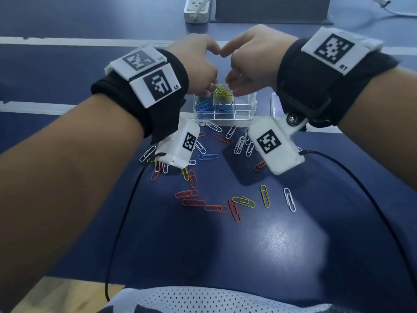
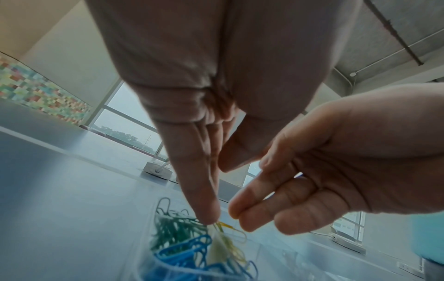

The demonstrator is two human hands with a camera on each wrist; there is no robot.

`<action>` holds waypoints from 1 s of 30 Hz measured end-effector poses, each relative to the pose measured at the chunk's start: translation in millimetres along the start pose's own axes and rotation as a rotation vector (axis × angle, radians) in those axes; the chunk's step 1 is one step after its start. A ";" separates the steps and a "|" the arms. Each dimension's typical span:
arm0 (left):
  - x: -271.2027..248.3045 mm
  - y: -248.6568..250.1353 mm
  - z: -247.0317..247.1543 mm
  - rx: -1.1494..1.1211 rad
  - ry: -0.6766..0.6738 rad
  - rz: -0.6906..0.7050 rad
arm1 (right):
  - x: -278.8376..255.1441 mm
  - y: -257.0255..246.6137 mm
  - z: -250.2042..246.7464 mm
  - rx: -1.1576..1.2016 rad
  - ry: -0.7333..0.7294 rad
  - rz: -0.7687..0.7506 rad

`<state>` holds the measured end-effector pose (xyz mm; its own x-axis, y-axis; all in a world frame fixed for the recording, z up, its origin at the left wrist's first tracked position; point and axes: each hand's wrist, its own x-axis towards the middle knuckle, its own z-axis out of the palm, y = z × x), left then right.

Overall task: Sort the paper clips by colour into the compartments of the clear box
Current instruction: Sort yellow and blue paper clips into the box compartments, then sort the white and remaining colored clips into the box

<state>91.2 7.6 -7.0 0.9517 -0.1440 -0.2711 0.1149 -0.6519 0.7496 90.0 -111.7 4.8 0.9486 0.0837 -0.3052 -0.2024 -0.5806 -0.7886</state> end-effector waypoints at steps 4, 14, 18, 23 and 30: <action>-3.5 -0.8 -1.0 -0.001 -0.016 0.045 | -7.1 0.0 1.9 0.001 -0.011 0.002; -2.9 -0.9 5.7 0.161 -0.108 0.113 | -16.9 5.4 2.1 -0.099 0.039 -0.002; -5.7 -0.4 3.0 0.145 -0.068 0.153 | -19.8 10.2 0.2 -0.153 0.038 -0.049; -23.8 -8.6 -10.8 0.153 -0.042 0.249 | -32.7 14.1 -2.1 -0.371 0.038 -0.251; -66.2 -44.3 -29.9 0.535 -0.177 0.190 | -61.2 13.9 27.5 -0.783 -0.305 -0.471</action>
<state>31.6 68.3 -4.2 0.8745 -0.3868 -0.2927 -0.2559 -0.8805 0.3991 22.5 -102.5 -2.2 0.7647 0.5893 -0.2607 0.5078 -0.8001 -0.3193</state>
